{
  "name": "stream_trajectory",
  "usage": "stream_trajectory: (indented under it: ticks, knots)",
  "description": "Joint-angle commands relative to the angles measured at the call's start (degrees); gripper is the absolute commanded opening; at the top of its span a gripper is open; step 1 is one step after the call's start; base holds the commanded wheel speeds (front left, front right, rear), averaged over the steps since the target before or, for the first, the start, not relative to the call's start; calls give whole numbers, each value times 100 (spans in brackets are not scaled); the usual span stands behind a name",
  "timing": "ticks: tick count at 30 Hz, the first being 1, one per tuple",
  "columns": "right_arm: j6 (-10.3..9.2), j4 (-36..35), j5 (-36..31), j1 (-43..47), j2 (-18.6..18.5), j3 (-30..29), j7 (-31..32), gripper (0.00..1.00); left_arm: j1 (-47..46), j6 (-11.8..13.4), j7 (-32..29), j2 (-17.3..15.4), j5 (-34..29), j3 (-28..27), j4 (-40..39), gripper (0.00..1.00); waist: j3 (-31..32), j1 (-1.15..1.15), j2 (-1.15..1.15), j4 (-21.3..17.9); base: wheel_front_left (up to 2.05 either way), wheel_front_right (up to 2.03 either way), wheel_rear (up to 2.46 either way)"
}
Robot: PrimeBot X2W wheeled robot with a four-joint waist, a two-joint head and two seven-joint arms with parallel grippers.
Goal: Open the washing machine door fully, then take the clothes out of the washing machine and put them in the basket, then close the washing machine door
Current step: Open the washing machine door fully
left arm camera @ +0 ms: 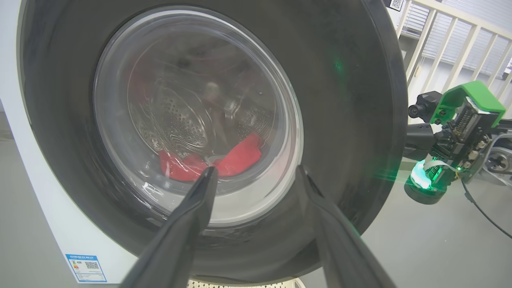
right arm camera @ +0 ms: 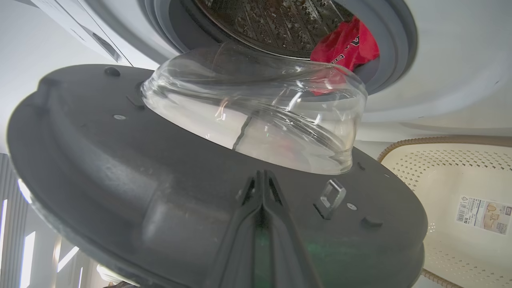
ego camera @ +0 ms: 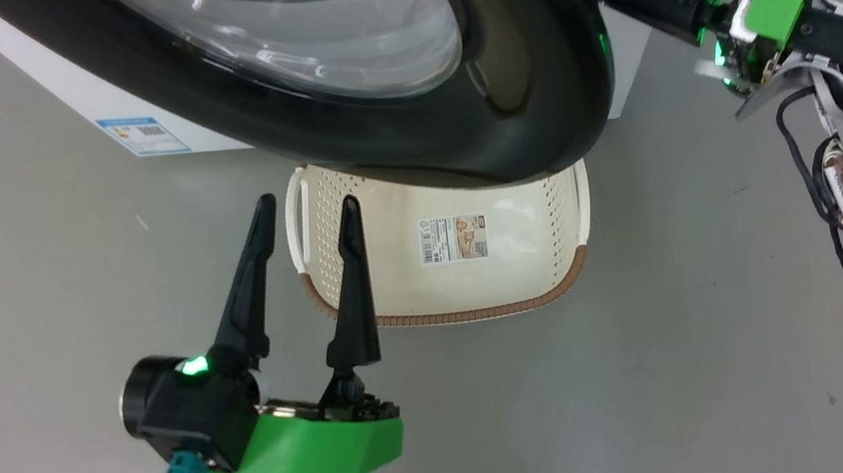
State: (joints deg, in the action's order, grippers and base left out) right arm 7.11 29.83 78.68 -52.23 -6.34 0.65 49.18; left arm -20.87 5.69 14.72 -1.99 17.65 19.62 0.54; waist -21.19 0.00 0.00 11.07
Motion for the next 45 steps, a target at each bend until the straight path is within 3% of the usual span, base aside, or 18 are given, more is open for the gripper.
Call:
stream_trajectory:
  ticks: [1, 9, 16, 17, 19, 20, 28, 34, 39, 45]
  knots:
    - [37, -209, 76, 99, 140, 87, 54, 0, 66, 33, 28, -88, 2, -191, -106, 100, 47, 0, 0, -16, 0, 0, 0]
    - [37, -274, 100, 289, 173, 109, 48, 0, 145, 24, 28, -88, 24, -213, -44, 100, 144, 0, 0, -62, 0, 0, 0]
    - [37, -397, -423, 463, 114, 199, -549, 2, 194, -53, 28, -88, 47, -311, -51, 100, 184, 0, 0, -145, 0, 0, 0]
    - [37, -474, -580, 482, 81, 233, -739, 24, 193, -61, 28, -88, 53, -330, -72, 100, 171, 0, 0, -156, 0, 0, 0]
    - [37, -625, -960, 543, 3, 331, -1216, 46, 188, -69, 28, -88, 54, -364, -108, 100, 146, 0, 0, -185, 0, 0, 0]
    - [37, -688, -1125, 577, -25, 398, -1434, 100, 183, -76, 28, -88, 54, -373, -120, 100, 137, 0, 0, -199, 0, 0, 0]
    - [37, -1254, -2442, 814, -544, 1383, -3462, 100, 136, -107, 28, -88, 6, -494, -306, 100, 51, 0, 0, -423, 0, 0, 0]
    - [37, -991, -3548, 948, -864, 1818, -5085, 100, 145, -92, 28, -88, 49, -621, -329, 100, 90, 0, 0, -570, 0, 0, 0]
    - [37, -648, -4407, 1113, -805, 1774, -6055, 100, 219, -40, 28, -88, 19, -736, -310, 100, 172, 0, 0, -665, 0, 0, 0]
    - [37, -722, -5552, 1596, -428, 1065, -6402, 100, 333, -58, 28, -88, -58, -823, -222, 100, 274, 0, 0, -733, 0, 0, 0]
